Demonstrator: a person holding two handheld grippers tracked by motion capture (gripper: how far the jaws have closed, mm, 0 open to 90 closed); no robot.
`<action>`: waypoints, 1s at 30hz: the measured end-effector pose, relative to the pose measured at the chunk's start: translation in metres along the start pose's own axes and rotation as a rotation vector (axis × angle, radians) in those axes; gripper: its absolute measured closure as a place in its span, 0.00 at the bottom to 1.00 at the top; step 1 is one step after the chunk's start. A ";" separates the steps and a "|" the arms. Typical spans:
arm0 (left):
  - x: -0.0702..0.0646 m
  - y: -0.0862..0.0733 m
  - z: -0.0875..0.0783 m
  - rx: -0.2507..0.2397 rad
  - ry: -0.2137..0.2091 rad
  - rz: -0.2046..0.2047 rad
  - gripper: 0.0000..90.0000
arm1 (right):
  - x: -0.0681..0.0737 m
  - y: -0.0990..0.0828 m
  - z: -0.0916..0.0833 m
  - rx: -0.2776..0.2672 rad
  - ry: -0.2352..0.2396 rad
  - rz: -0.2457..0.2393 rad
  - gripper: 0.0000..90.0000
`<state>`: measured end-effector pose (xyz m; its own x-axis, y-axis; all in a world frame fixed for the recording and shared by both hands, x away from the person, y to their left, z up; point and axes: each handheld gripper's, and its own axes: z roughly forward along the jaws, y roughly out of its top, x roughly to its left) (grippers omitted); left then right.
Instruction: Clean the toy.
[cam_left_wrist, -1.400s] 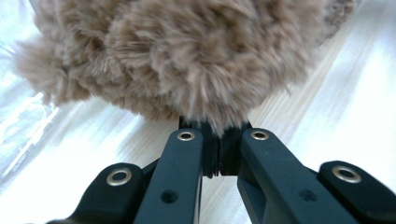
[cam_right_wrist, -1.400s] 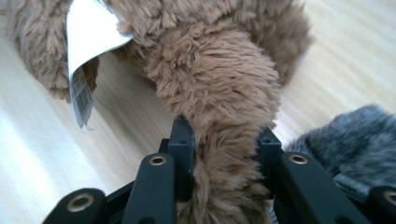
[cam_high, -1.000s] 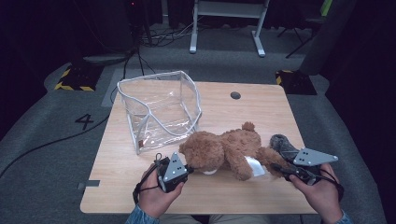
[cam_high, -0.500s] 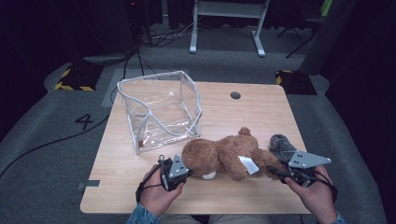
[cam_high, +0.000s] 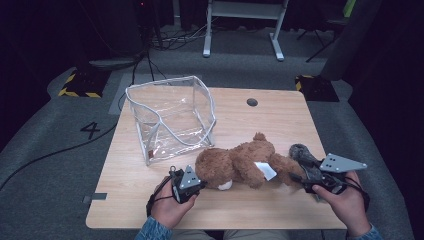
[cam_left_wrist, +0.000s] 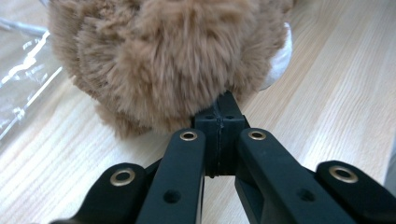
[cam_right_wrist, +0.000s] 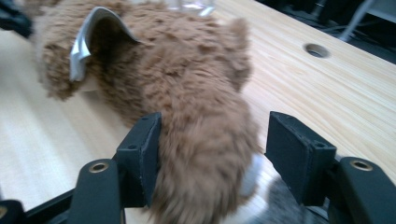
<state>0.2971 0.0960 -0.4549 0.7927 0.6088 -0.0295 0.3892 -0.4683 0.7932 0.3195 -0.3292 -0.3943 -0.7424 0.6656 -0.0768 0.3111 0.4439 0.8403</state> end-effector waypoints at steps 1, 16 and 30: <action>-0.001 0.001 -0.001 -0.013 -0.001 0.005 1.00 | -0.005 -0.001 -0.003 -0.001 -0.013 0.015 0.42; -0.003 -0.001 0.005 0.008 -0.008 0.033 1.00 | -0.056 -0.036 0.013 0.138 -0.201 0.074 0.39; 0.002 -0.002 0.001 -0.053 0.008 -0.032 0.88 | -0.078 -0.073 0.071 0.292 -0.241 0.055 0.38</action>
<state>0.2987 0.0972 -0.4570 0.7762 0.6285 -0.0506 0.3890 -0.4141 0.8229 0.3968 -0.3714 -0.4876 -0.5696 0.7999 -0.1889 0.5284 0.5324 0.6613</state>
